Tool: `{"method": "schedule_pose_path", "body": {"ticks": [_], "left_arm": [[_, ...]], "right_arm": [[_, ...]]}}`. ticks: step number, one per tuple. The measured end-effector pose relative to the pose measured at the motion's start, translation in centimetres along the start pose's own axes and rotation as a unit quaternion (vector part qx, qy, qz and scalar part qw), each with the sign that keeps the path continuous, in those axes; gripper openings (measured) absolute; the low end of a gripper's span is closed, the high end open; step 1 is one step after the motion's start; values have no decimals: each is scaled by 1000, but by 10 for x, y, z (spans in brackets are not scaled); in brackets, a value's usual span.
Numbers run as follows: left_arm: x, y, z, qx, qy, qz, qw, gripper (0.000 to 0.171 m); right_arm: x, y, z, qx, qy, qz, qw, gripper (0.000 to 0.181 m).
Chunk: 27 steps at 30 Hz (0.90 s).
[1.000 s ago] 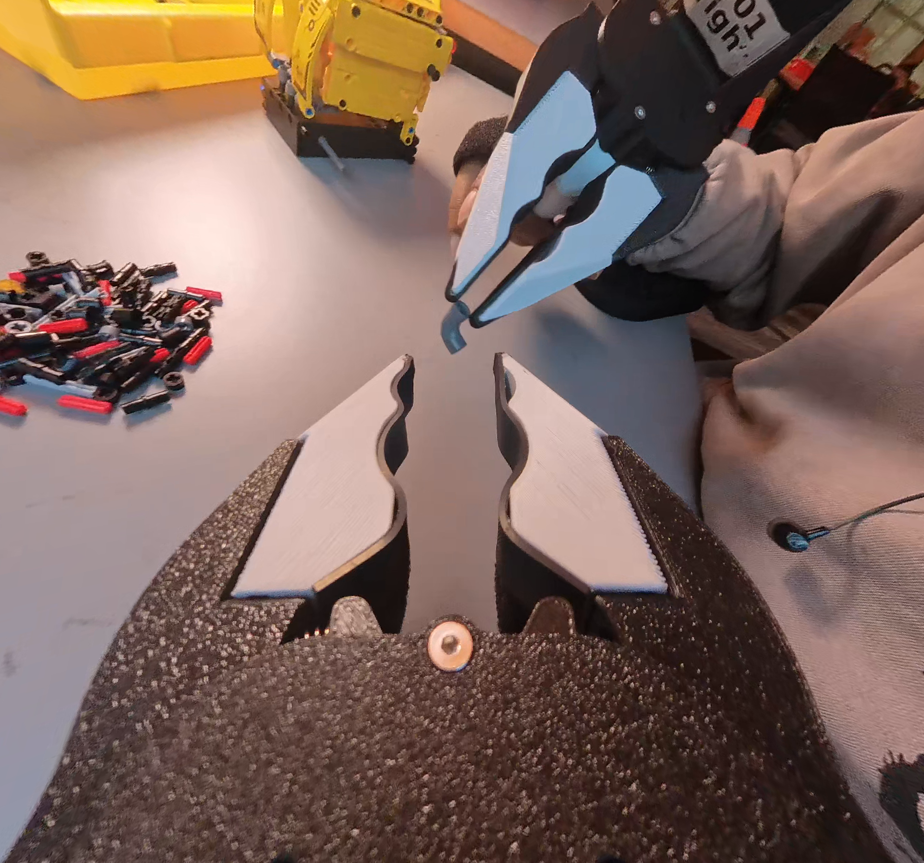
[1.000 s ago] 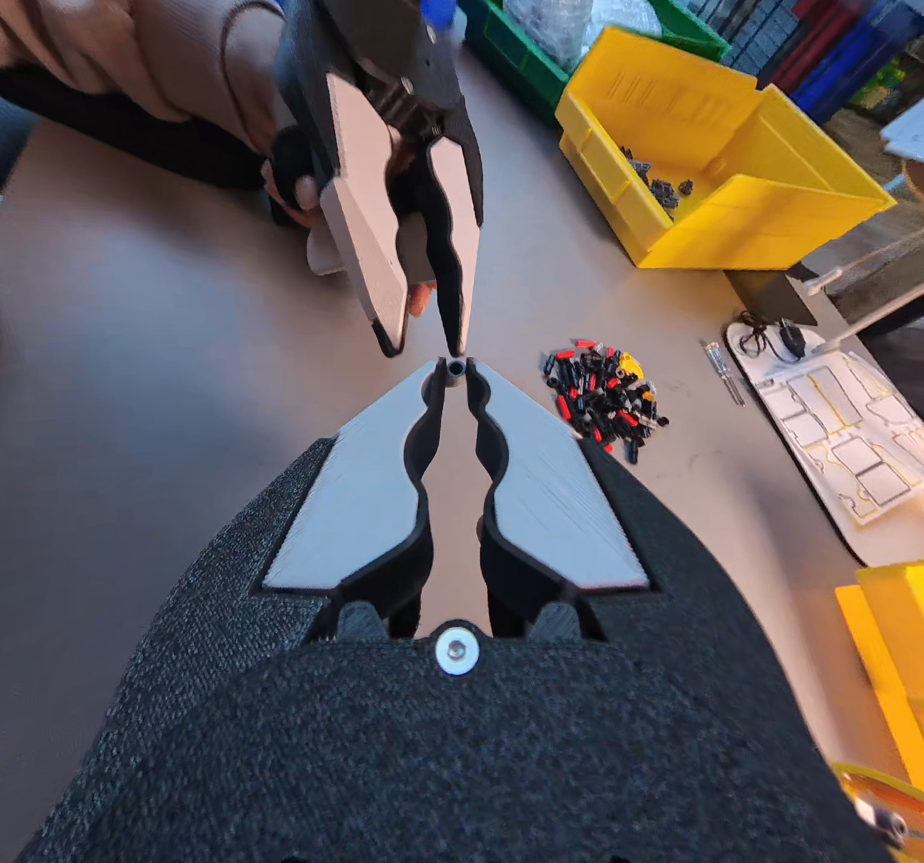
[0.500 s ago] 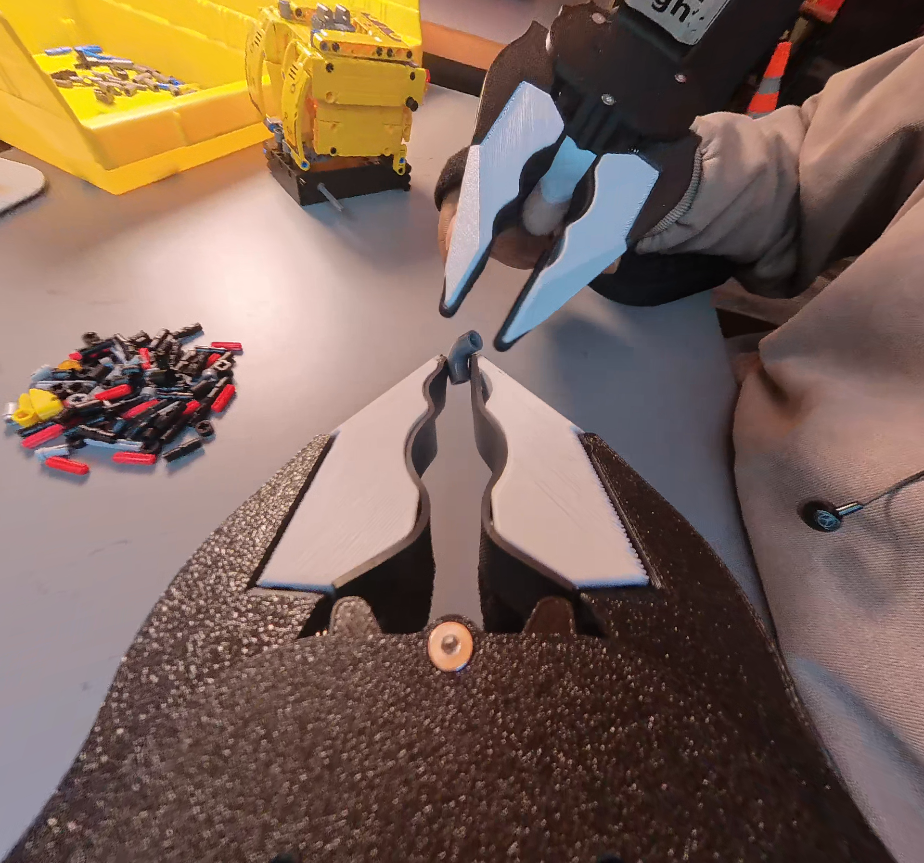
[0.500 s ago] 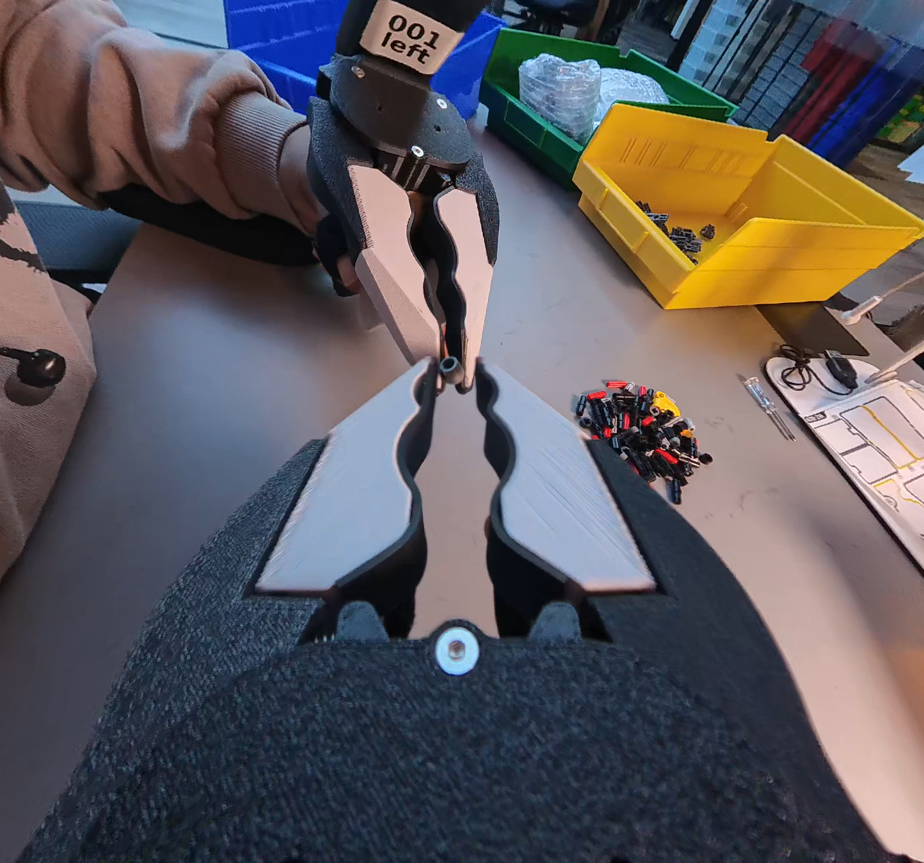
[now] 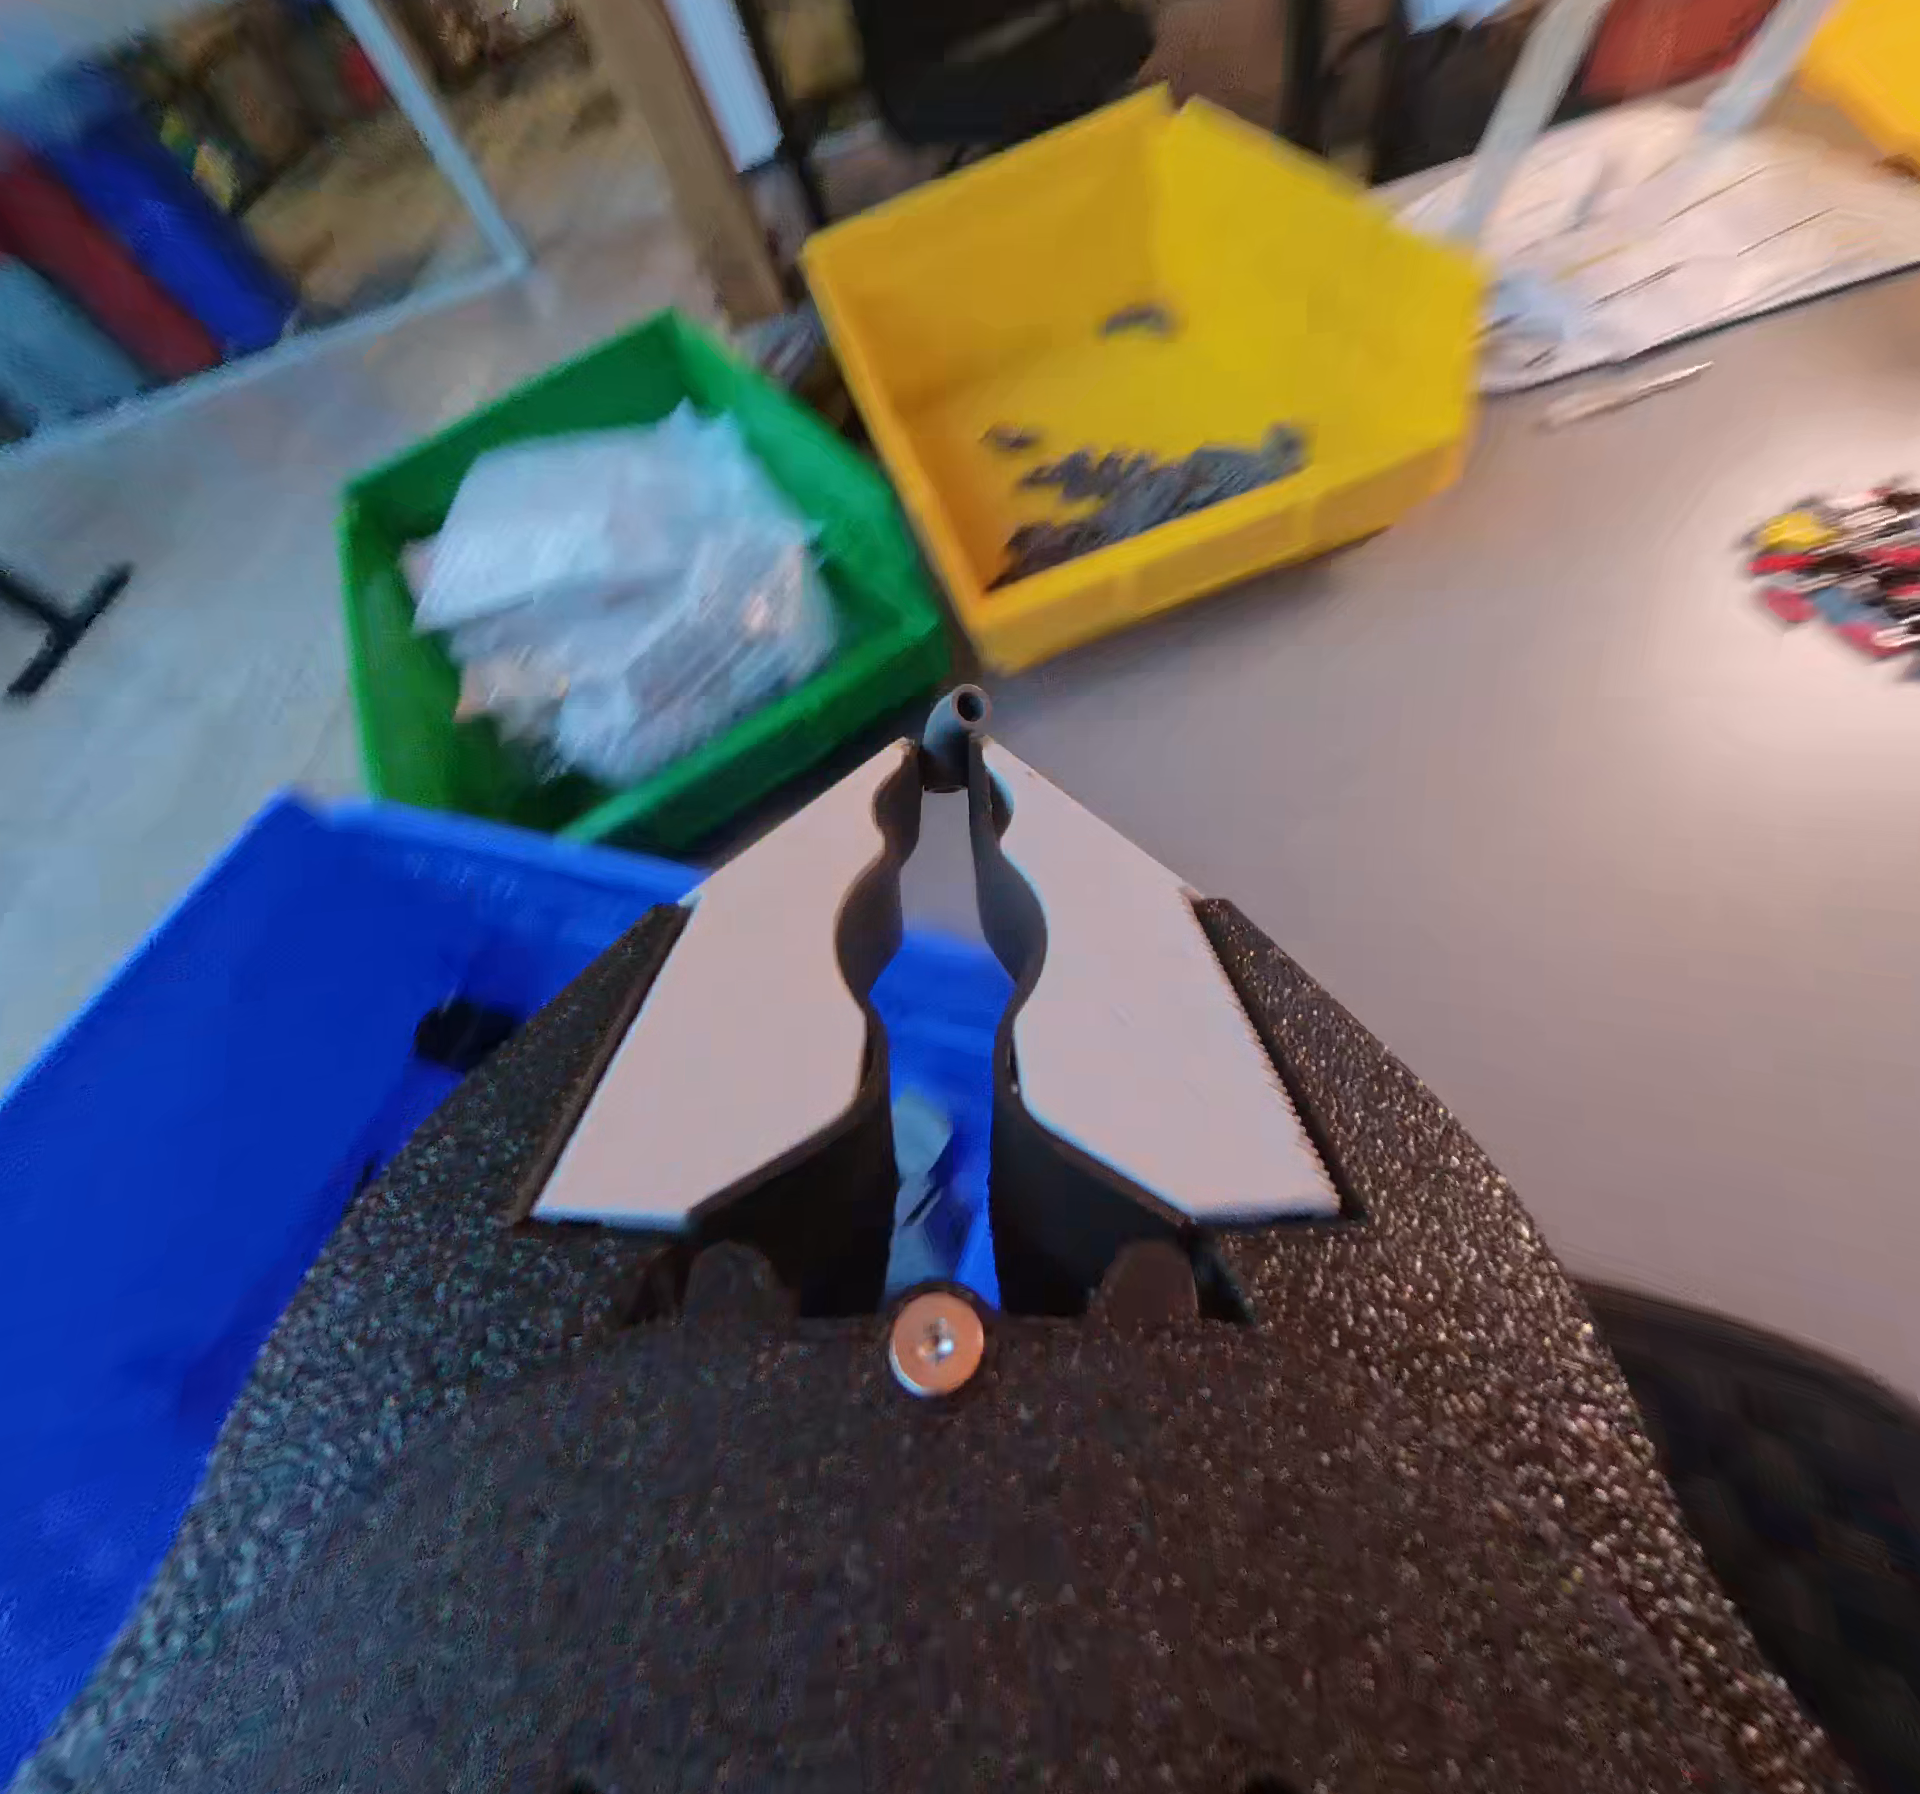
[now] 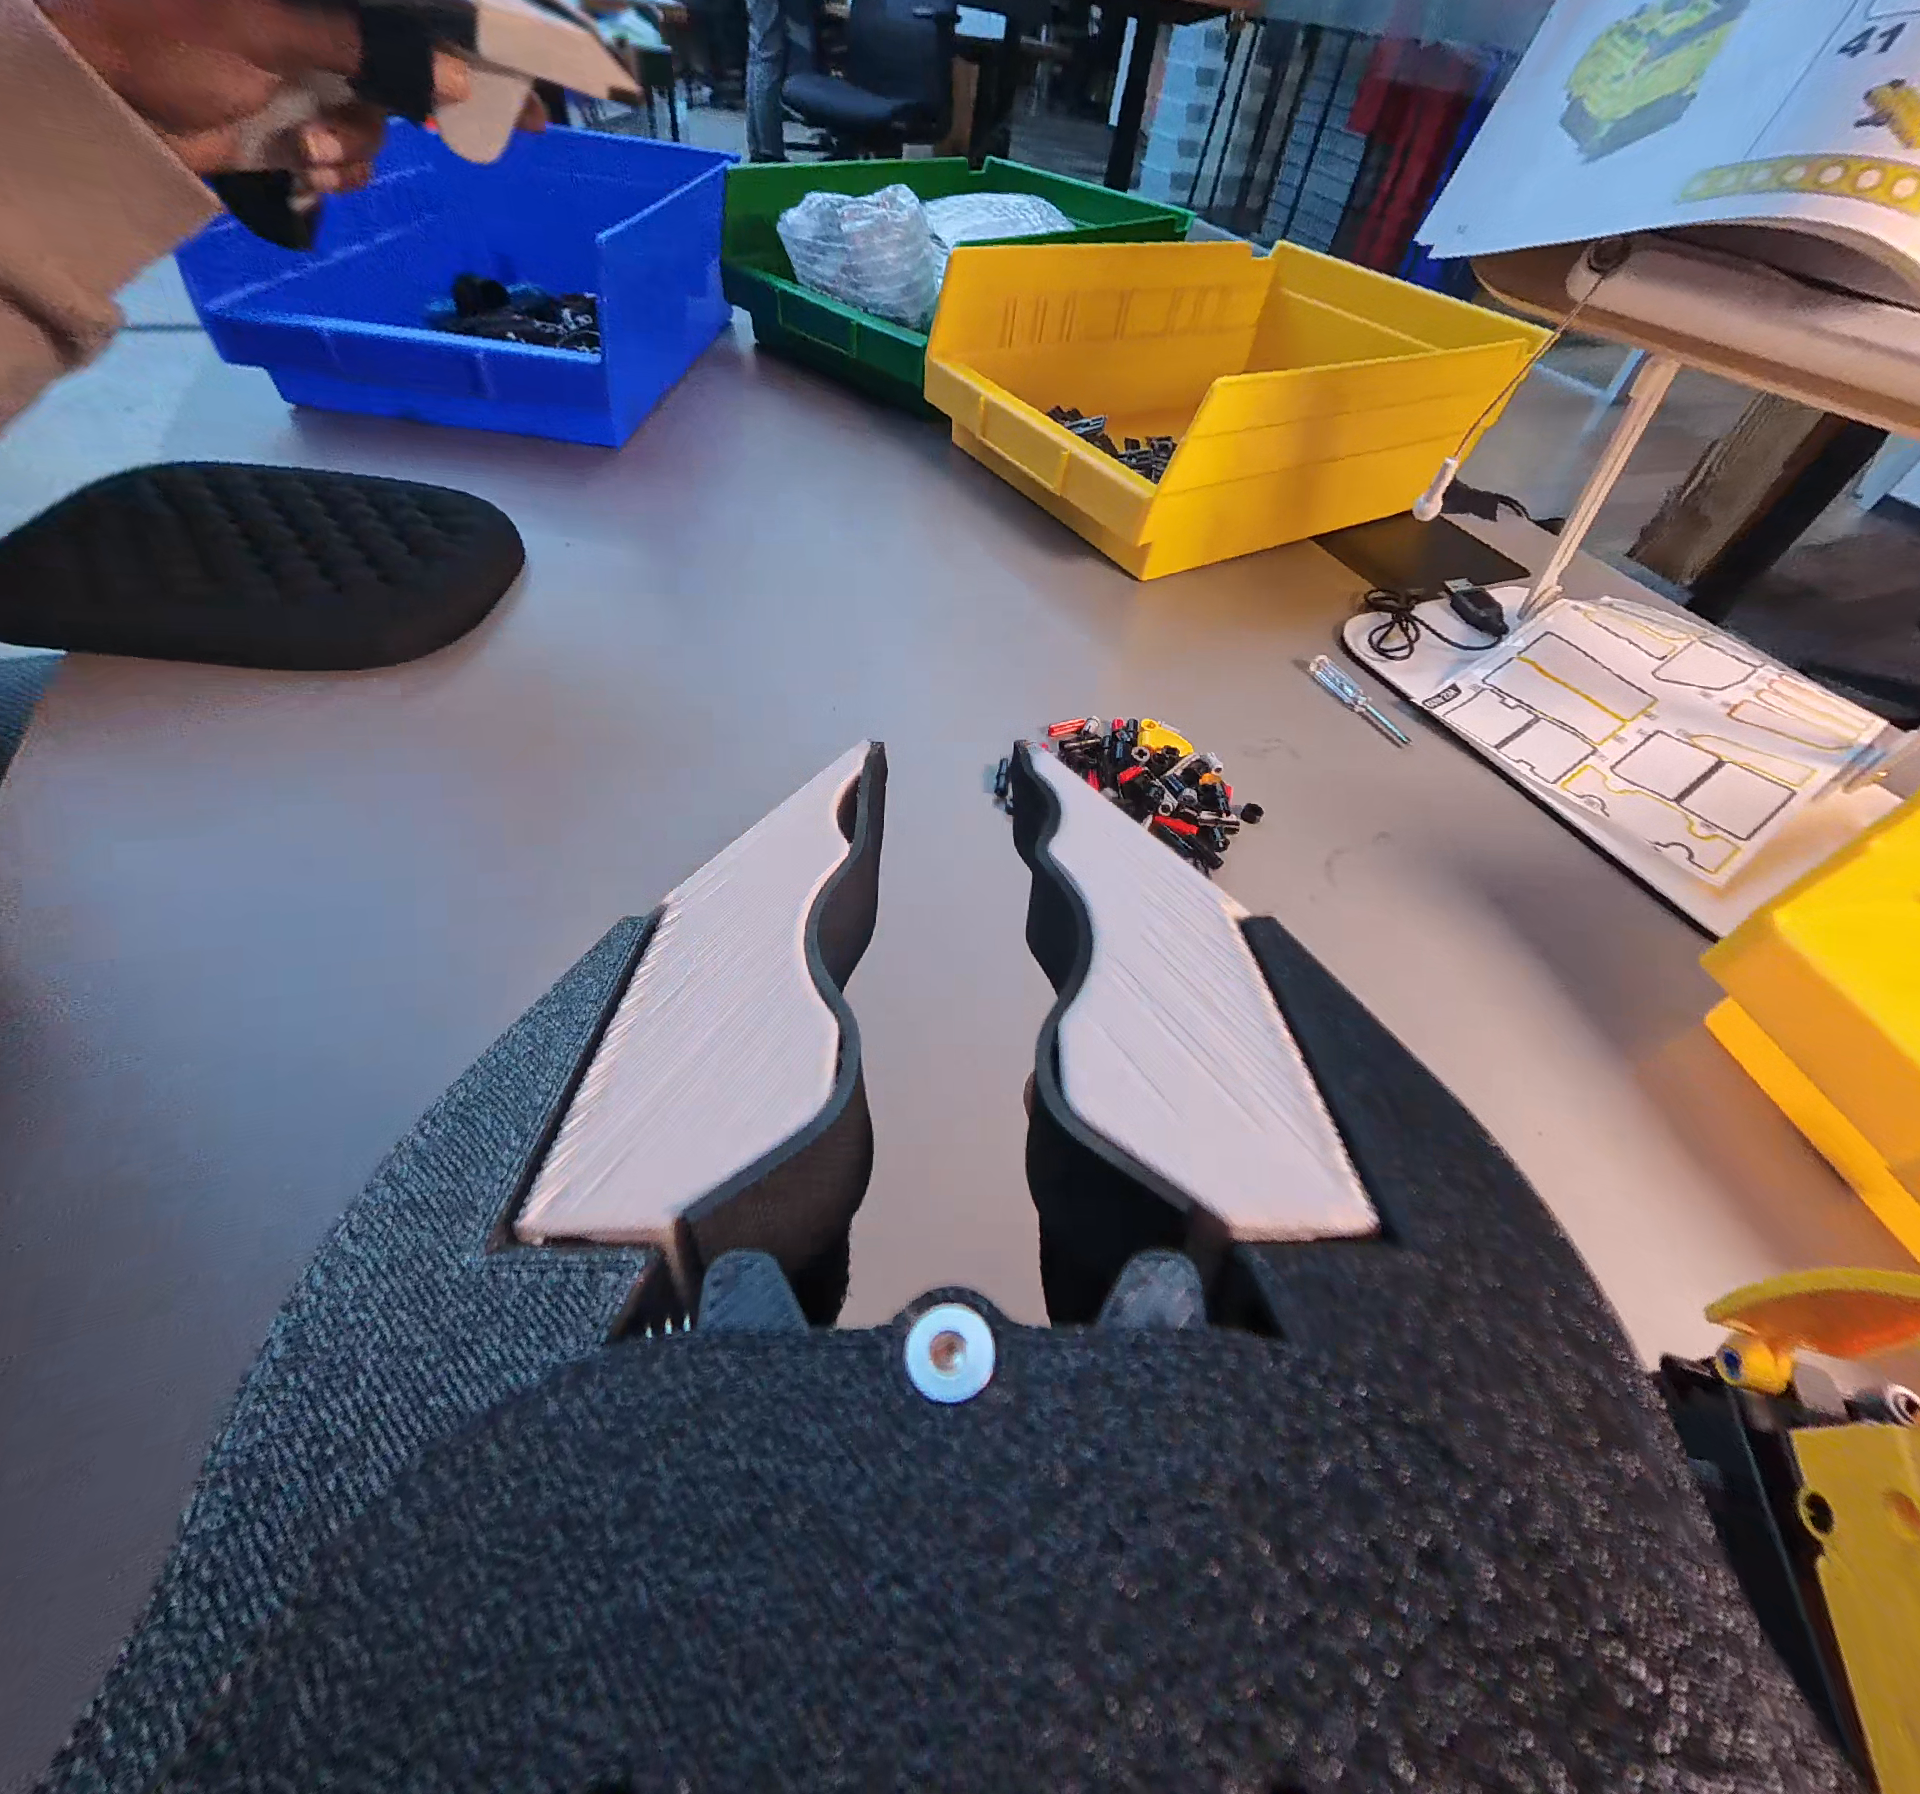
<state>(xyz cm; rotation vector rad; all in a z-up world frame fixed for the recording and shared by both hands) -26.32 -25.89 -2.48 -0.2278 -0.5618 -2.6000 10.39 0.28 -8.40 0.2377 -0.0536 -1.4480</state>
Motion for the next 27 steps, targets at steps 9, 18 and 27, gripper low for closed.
{"method": "schedule_pose_path", "body": {"ticks": [9, 18, 27], "left_arm": [[54, 5, -69, 169, 30, 135, 976, 14], [10, -8, -8, -11, 38, 41, 998, 45], [-135, -72, 66, -215, 76, -263, 938, 47]], "right_arm": [[-2, 2, 1, -2, -15, -14, 1000, 24], [-7, 2, -3, -10, -10, -36, 999, 25], [-33, 9, -12, -36, -14, -123, 992, 30]]}}
Point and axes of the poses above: each gripper's, where its closed fingertips meet, y back along the fingers, z out of its top, x = y × z across the jaws, the point moved 8 cm from there along y, back along the fingers, and after that the axes turned 2 degrees about -x, right-handed, at the moved point
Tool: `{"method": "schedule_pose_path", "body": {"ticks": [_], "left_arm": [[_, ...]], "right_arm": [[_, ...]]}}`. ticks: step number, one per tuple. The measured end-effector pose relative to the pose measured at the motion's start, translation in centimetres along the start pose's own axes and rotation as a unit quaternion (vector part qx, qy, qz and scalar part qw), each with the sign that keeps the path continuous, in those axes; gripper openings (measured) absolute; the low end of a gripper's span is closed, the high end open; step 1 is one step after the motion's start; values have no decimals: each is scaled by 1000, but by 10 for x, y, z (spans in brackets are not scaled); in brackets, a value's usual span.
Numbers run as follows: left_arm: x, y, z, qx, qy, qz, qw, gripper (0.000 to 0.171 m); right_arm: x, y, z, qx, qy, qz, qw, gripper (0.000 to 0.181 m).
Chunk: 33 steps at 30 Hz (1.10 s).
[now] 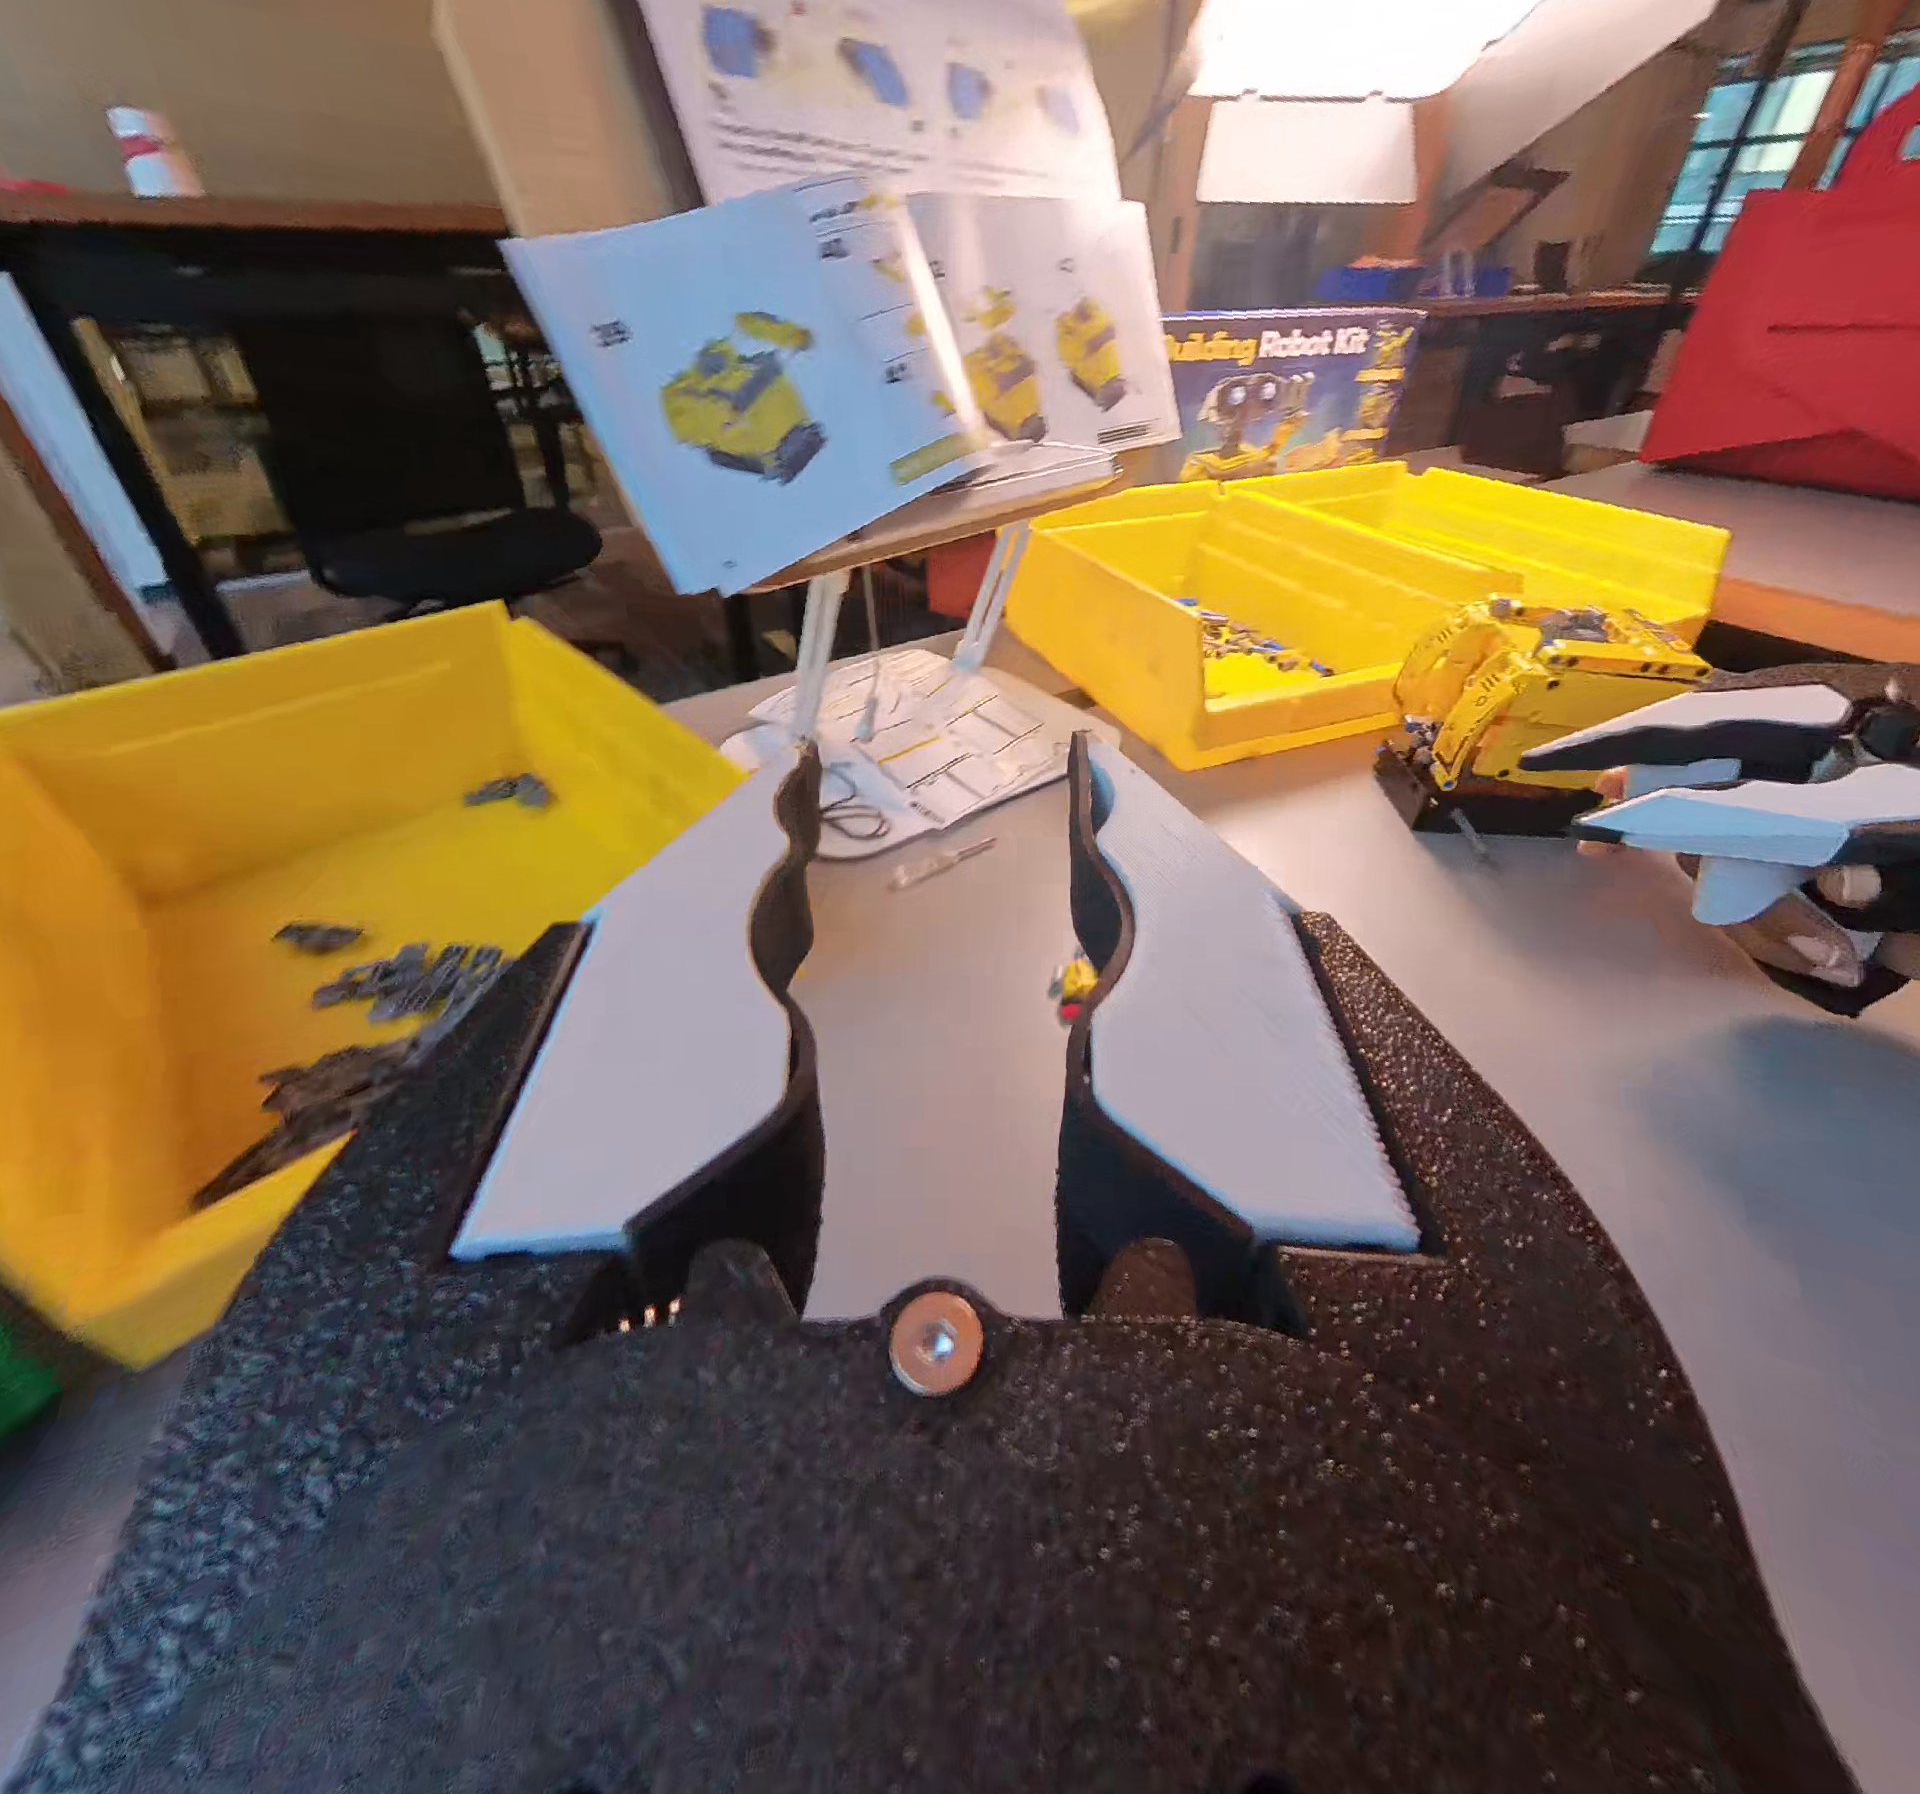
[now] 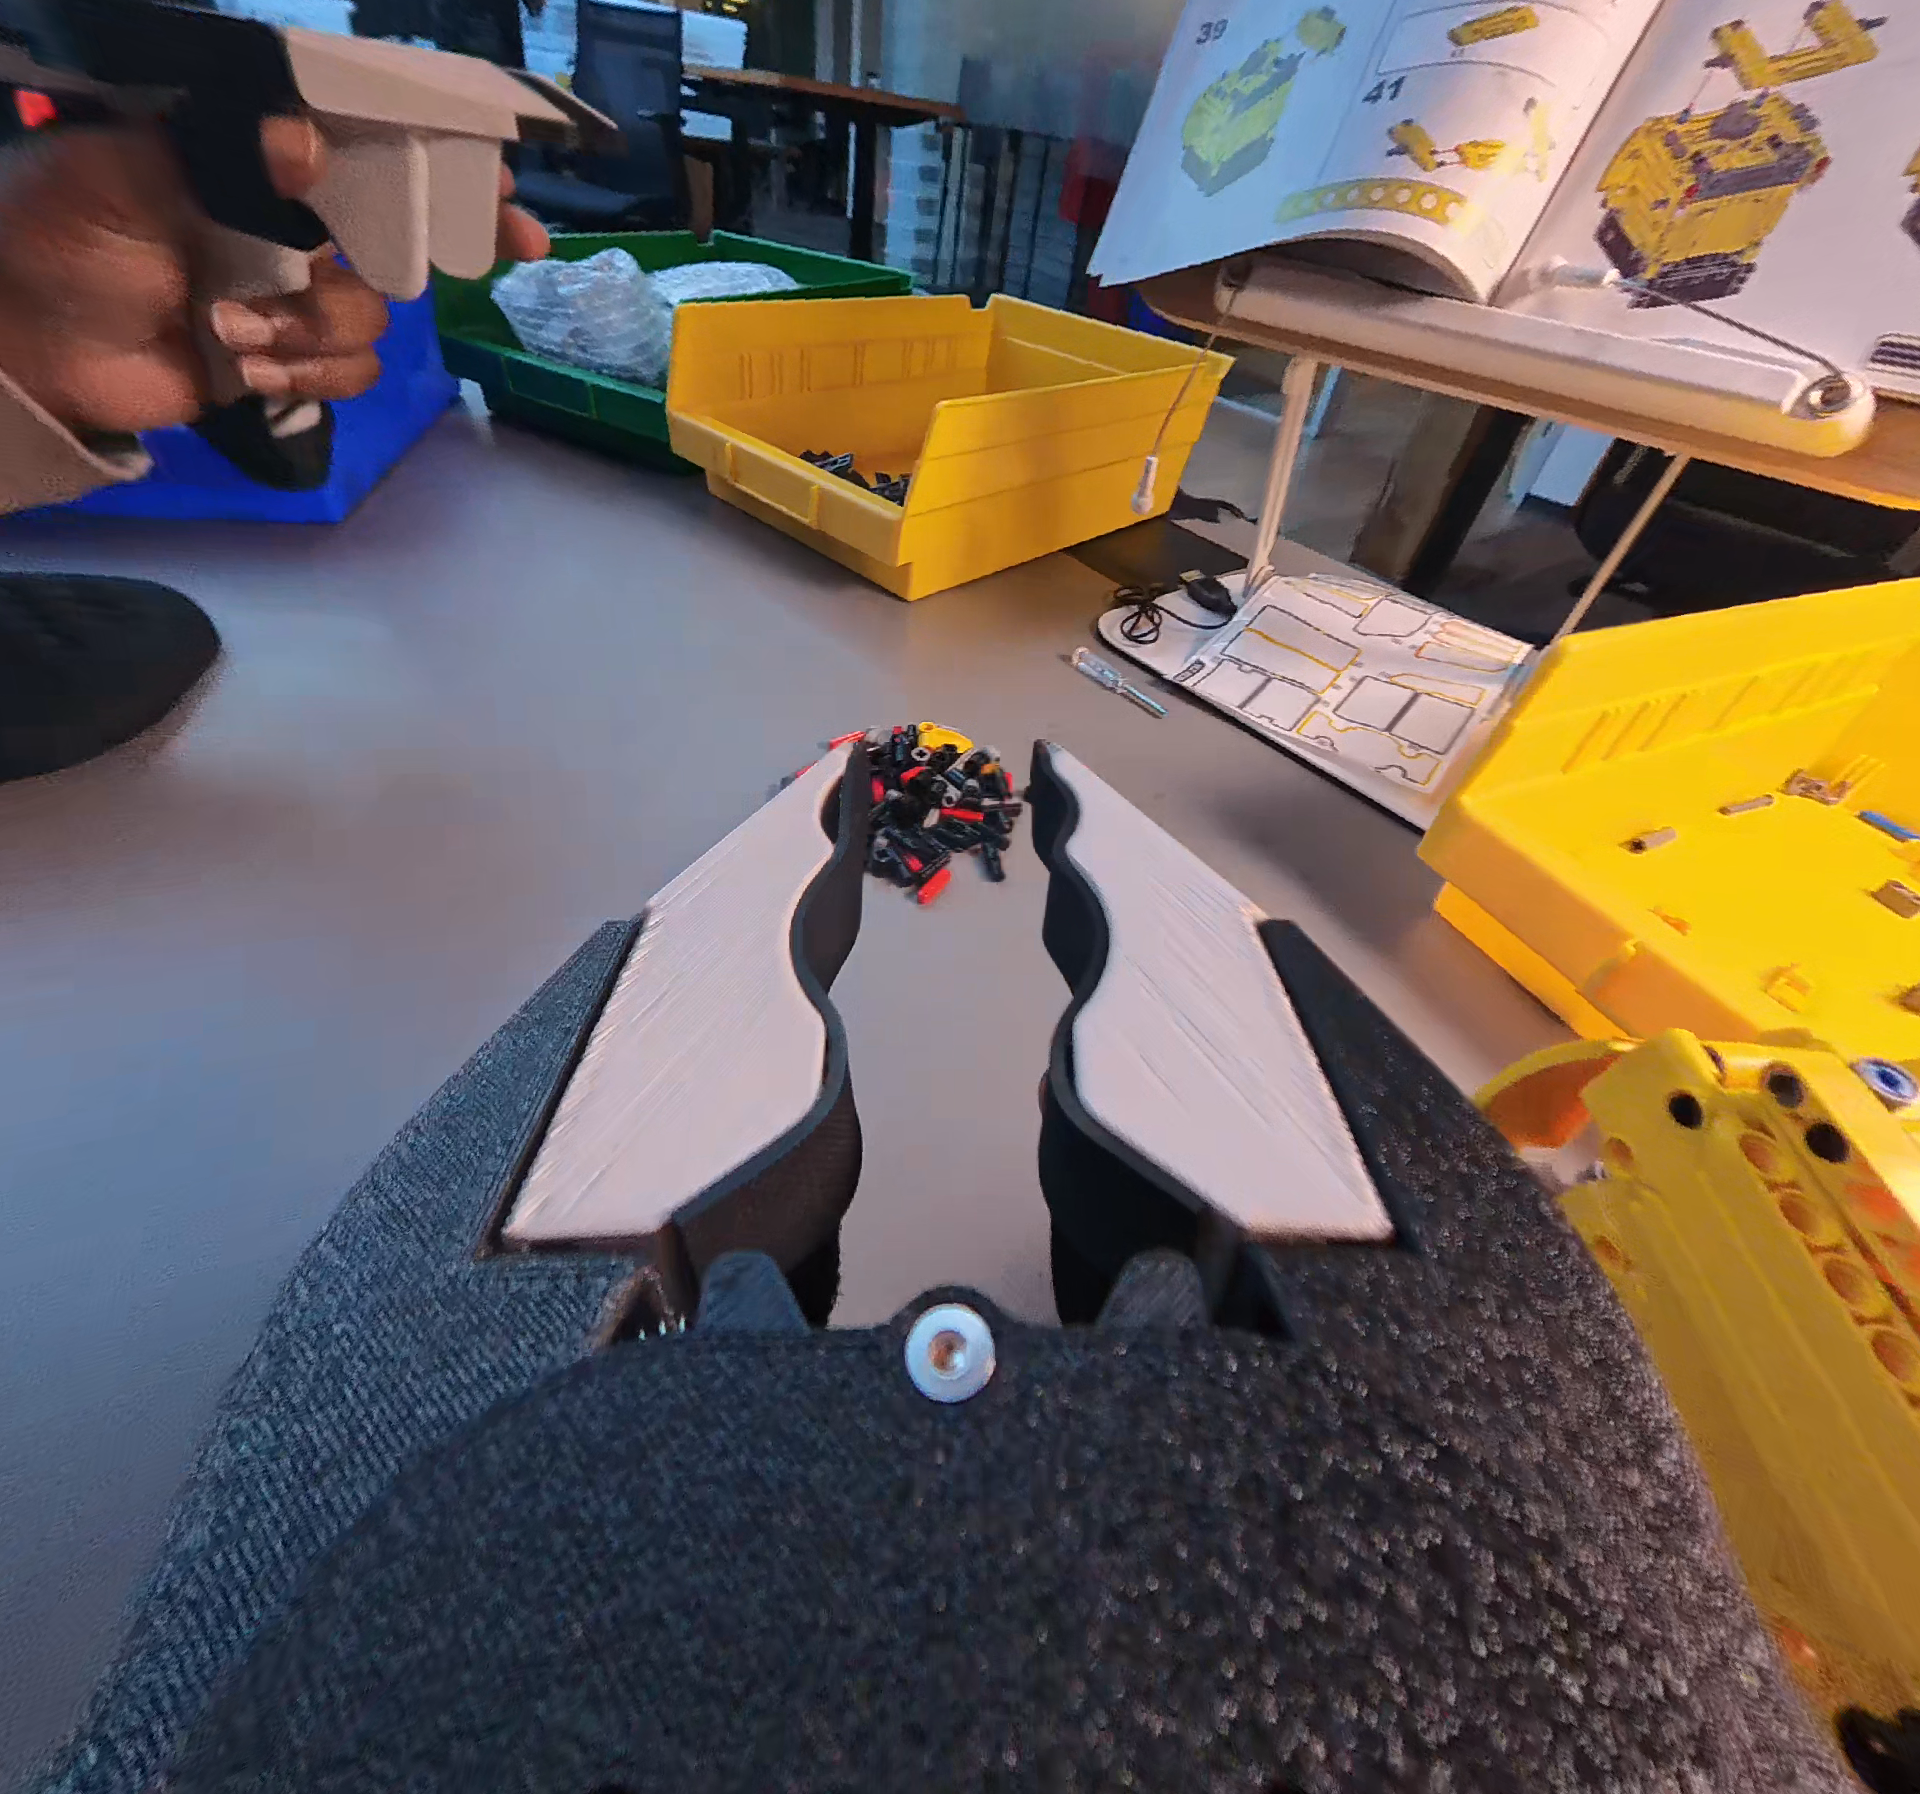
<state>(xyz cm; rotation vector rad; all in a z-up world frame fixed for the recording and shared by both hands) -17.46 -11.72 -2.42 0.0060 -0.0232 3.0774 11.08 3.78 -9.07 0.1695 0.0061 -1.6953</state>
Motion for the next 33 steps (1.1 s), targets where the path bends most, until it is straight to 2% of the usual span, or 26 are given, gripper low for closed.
{"method": "schedule_pose_path", "body": {"ticks": [5, 10, 15, 19, 24, 26, 28, 31, 33], "left_arm": [[-19, -32, -25, -42, -6, -19, 999, 50], [-28, -33, -60, -6, -36, -35, 999, 52], [-36, -26, -55, -18, -34, -43, 998, 52], [-31, -29, -61, -9, -29, -39, 999, 53], [-29, -31, -63, -4, -18, -47, 999, 52], [-30, -30, -63, -5, -13, -52, 999, 52], [-32, -32, -64, -1, -8, -59, 998, 51], [-35, -35, -67, 11, -11, -69, 997, 51], [-38, -37, -69, 18, -17, -74, 997, 51]], "right_arm": [[-17, 5, 0, -28, 2, -56, 998, 36], [-23, 6, -2, -37, -14, -69, 997, 42], [-21, 7, 0, -42, 9, -81, 996, 47], [-24, 11, 4, -54, 21, -96, 994, 48], [-41, 40, 51, -75, 108, -150, 980, 52], [-62, 62, 67, -48, 146, -200, 968, 63], [-88, 83, 65, 5, 139, -232, 963, 75], [-121, 98, 27, 114, 87, -235, 961, 103], [-129, 97, -4, 151, 36, -206, 966, 112]]}}
Point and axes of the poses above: each gripper's, where its closed fingertips meet, y back along the fingers, z out of its top, x = y × z across the jaws, the point moved 8 cm from there along y, back along the fingers, and after that the axes turned 2 degrees about -x, right-handed, at the moved point
